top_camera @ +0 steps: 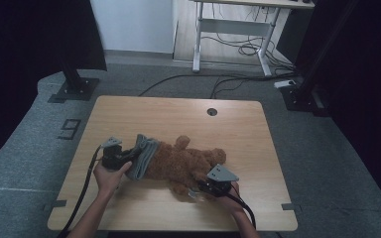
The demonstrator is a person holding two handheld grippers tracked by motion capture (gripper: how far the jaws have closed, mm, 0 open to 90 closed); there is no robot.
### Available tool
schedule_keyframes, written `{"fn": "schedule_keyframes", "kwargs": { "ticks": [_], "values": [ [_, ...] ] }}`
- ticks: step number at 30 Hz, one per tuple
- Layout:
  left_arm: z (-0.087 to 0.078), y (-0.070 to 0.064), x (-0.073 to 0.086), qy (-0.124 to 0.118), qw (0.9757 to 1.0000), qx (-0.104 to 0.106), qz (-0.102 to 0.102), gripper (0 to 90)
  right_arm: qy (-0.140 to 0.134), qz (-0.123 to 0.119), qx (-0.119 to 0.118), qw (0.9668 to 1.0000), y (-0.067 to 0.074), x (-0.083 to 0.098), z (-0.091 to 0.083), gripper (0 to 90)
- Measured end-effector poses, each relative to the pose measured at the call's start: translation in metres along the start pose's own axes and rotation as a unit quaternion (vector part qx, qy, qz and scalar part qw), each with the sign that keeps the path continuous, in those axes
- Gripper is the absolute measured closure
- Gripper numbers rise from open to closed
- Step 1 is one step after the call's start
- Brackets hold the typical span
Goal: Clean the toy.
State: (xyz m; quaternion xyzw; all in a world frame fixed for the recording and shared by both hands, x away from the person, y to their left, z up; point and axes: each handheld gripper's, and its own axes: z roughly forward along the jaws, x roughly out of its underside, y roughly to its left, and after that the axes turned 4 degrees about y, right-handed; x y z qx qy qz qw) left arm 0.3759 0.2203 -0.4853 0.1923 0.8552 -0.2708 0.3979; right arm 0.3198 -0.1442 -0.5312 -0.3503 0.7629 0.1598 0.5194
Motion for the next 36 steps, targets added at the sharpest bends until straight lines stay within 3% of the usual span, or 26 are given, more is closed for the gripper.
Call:
{"fn": "schedule_keyframes", "kwargs": {
  "ticks": [3, 5, 10, 13, 15, 18, 22, 24, 26, 33, 35, 36],
  "values": [
    [0.001, -0.024, -0.026, -0.014, 0.9992, 0.02, 0.031, 77.7, -0.002, -0.007, -0.001, 1.0, 0.001, 0.0, 0.0, 48.4],
    [0.01, -0.037, -0.04, -0.012, 0.9985, 0.027, 0.045, 77.7, -0.002, -0.007, -0.001, 1.0, 0.001, 0.0, 0.0, 48.3],
    [0.05, -0.06, -0.057, 0.027, 0.9973, 0.024, 0.064, 77.3, -0.008, -0.019, -0.004, 0.9998, 0.003, 0.001, -0.002, 48.1],
    [0.069, -0.06, -0.051, 0.069, 0.9954, 0.027, 0.062, 77.3, -0.01, -0.023, -0.01, 0.9996, 0.002, 0.002, -0.003, 46.5],
    [0.072, -0.057, -0.044, 0.069, 0.9955, 0.034, 0.056, 77.6, -0.009, -0.019, -0.016, 0.9997, 0.0, 0.001, -0.004, 41.7],
    [0.068, -0.057, -0.037, 0.068, 0.9949, 0.044, 0.059, 78.1, -0.005, 0.012, -0.029, 0.9995, -0.004, 0.001, -0.006, 29.4],
    [0.06, -0.056, -0.022, 0.047, 0.9958, 0.051, 0.06, 78.6, 0.01, 0.068, -0.062, 0.9957, -0.014, -0.003, -0.014, 18.2],
    [0.057, -0.057, -0.015, 0.034, 0.9961, 0.052, 0.062, 78.7, 0.002, 0.088, -0.071, 0.9935, -0.021, -0.003, -0.02, 13.8],
    [0.052, -0.061, -0.008, 0.023, 0.9956, 0.049, 0.077, 78.7, -0.003, 0.11, -0.08, 0.9907, -0.026, -0.004, -0.025, 13.1],
    [0.042, -0.071, 0.009, -0.004, 0.9948, 0.04, 0.094, 78.8, -0.021, 0.145, -0.121, 0.9817, -0.035, -0.01, -0.033, 12.7],
    [0.041, -0.073, 0.011, -0.005, 0.9943, 0.04, 0.098, 78.8, -0.027, 0.153, -0.119, 0.9807, -0.039, -0.013, -0.038, 12.7],
    [0.04, -0.074, 0.012, -0.006, 0.9941, 0.04, 0.1, 78.8, -0.032, 0.163, -0.121, 0.9786, -0.04, -0.014, -0.038, 12.7]
  ]
}}
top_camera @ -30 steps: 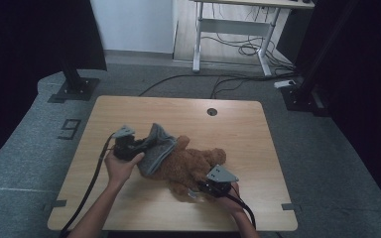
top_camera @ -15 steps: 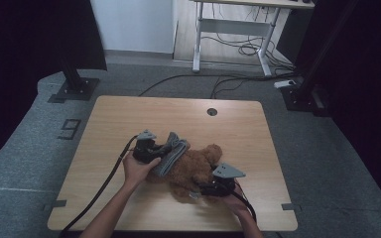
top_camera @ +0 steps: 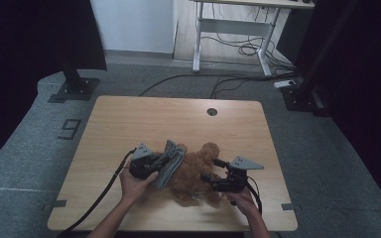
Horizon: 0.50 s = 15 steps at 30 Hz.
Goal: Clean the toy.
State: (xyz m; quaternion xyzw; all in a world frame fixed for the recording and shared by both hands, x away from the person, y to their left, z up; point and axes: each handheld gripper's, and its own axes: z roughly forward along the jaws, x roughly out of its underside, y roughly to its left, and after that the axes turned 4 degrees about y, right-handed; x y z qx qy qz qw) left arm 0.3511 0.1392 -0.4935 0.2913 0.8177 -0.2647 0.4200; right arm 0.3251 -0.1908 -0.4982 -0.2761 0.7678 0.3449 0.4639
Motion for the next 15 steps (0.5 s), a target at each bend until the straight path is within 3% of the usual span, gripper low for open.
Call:
{"fn": "schedule_keyframes", "kwargs": {
  "ticks": [2, 4, 5, 6, 8, 12, 15],
  "values": [
    [-0.002, -0.002, 0.002, -0.002, 1.0, 0.002, 0.003, 78.8, -0.022, 0.032, -0.001, 0.9992, -0.004, -0.003, 0.0, 13.0],
    [-0.004, -0.004, 0.004, -0.006, 1.0, 0.003, 0.0, 78.8, -0.009, 0.045, 0.004, 0.9989, -0.007, -0.004, 0.006, 13.3],
    [-0.005, -0.005, 0.006, -0.007, 1.0, 0.003, 0.003, 78.8, 0.004, 0.045, 0.01, 0.9989, -0.008, -0.003, 0.01, 13.2],
    [-0.006, -0.006, 0.007, -0.008, 1.0, 0.003, 0.003, 78.8, 0.029, 0.045, 0.008, 0.9986, -0.007, 0.0, 0.018, 12.2],
    [-0.008, -0.008, 0.009, -0.009, 0.9999, 0.004, 0.005, 78.8, 0.054, 0.05, -0.004, 0.9973, -0.005, 0.004, 0.026, 10.5],
    [-0.014, -0.011, 0.014, -0.015, 0.9998, 0.012, 0.002, 78.8, 0.085, 0.048, -0.019, 0.995, 0.0, 0.007, 0.031, 13.9],
    [-0.017, -0.013, 0.017, -0.017, 0.9998, 0.011, 0.006, 78.6, 0.107, 0.028, -0.009, 0.9938, 0.007, 0.009, 0.035, 22.4]
  ]
}}
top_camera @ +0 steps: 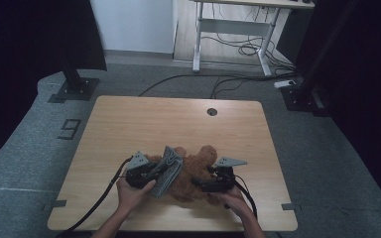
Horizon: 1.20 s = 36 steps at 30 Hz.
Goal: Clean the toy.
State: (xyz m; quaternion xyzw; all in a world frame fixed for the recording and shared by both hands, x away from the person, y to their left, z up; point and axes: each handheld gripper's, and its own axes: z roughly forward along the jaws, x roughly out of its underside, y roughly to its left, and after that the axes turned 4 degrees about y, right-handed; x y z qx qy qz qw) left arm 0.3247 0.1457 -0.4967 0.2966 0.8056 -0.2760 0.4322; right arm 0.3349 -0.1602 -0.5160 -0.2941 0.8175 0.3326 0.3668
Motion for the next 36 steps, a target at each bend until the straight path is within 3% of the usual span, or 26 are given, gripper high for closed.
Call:
{"fn": "schedule_keyframes", "kwargs": {
  "ticks": [5, 13, 21, 24, 26, 31, 36],
  "values": [
    [0.001, -0.001, 0.001, -0.009, 0.9999, -0.005, 0.002, 78.4, 0.014, -0.01, 0.018, 0.9997, 0.006, 0.0, 0.0, 42.6],
    [0.018, 0.013, -0.018, 0.0, 0.9999, -0.013, -0.01, 77.5, -0.018, -0.015, 0.07, 0.9973, 0.002, -0.005, 0.005, 59.1],
    [0.042, 0.035, -0.039, 0.004, 0.9994, -0.034, -0.005, 77.4, -0.043, -0.019, 0.112, 0.9926, -0.013, -0.018, 0.015, 63.4],
    [0.051, 0.049, -0.045, -0.002, 0.9992, -0.027, -0.028, 77.4, -0.053, -0.014, 0.129, 0.9902, -0.021, -0.024, 0.02, 63.7],
    [0.054, 0.053, -0.048, 0.0, 0.9992, -0.028, -0.029, 77.4, -0.059, -0.015, 0.138, 0.9886, -0.025, -0.027, 0.023, 64.0],
    [0.052, 0.048, -0.049, 0.01, 0.9993, -0.031, -0.018, 77.4, -0.07, -0.05, 0.157, 0.9839, -0.023, -0.027, 0.024, 66.2],
    [0.041, 0.037, -0.052, 0.027, 0.9993, -0.021, -0.014, 77.3, -0.069, -0.064, 0.141, 0.9856, -0.011, -0.016, 0.014, 66.3]
  ]
}}
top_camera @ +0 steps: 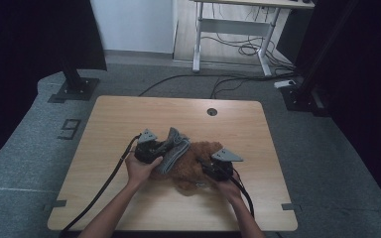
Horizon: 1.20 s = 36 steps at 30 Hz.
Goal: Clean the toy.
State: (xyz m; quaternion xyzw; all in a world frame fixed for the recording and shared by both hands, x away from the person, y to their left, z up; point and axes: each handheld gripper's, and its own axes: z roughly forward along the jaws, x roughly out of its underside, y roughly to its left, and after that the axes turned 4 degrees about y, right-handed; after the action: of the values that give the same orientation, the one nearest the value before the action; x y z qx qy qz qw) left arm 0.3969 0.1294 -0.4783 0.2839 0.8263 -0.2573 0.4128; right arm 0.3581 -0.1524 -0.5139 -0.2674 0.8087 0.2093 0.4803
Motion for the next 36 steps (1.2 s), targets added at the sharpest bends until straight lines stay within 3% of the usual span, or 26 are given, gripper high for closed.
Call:
{"fn": "schedule_keyframes", "kwargs": {
  "ticks": [5, 9, 12, 14, 18, 20, 23, 27, 32, 34, 36],
  "values": [
    [-0.011, -0.004, -0.01, -0.01, 0.9998, 0.011, -0.014, 77.2, -0.007, -0.005, -0.014, 0.9999, 0.005, 0.01, -0.011, 66.3],
    [-0.012, -0.004, -0.021, -0.007, 0.9999, -0.01, -0.007, 77.2, -0.011, -0.018, -0.02, 0.9996, 0.011, 0.015, -0.017, 66.4],
    [0.0, -0.001, -0.016, 0.031, 0.9994, -0.014, -0.007, 77.3, -0.013, -0.033, -0.021, 0.9991, 0.015, 0.017, -0.021, 66.0],
    [0.003, -0.002, -0.01, 0.04, 0.999, -0.018, -0.002, 77.4, -0.014, -0.031, -0.025, 0.9991, 0.016, 0.018, -0.023, 64.0],
    [-0.001, -0.008, 0.003, 0.047, 0.9988, -0.013, 0.006, 78.2, -0.016, 0.006, -0.046, 0.9988, 0.012, 0.018, -0.028, 47.3],
    [-0.006, -0.009, 0.011, 0.035, 0.9994, -0.007, 0.001, 78.5, -0.015, 0.028, -0.057, 0.9979, 0.007, 0.017, -0.033, 36.0],
    [-0.011, -0.012, 0.021, 0.019, 0.9998, -0.002, 0.001, 78.9, -0.001, 0.038, -0.06, 0.9975, 0.003, 0.017, -0.035, 21.4],
    [-0.017, -0.02, 0.031, 0.004, 1.0, -0.003, 0.008, 79.2, 0.026, 0.041, -0.086, 0.9951, 0.001, 0.014, -0.024, 12.8],
    [-0.02, -0.024, 0.036, -0.002, 1.0, -0.001, 0.01, 79.3, 0.054, 0.042, -0.121, 0.9903, 0.0, 0.013, -0.01, 11.4],
    [-0.021, -0.025, 0.036, -0.004, 1.0, 0.0, 0.009, 79.2, 0.061, 0.043, -0.13, 0.9887, 0.0, 0.014, -0.009, 16.3],
    [-0.022, -0.025, 0.036, -0.004, 0.9999, 0.001, 0.009, 79.1, 0.063, 0.026, -0.128, 0.9895, 0.003, 0.014, -0.01, 25.9]
  ]
}}
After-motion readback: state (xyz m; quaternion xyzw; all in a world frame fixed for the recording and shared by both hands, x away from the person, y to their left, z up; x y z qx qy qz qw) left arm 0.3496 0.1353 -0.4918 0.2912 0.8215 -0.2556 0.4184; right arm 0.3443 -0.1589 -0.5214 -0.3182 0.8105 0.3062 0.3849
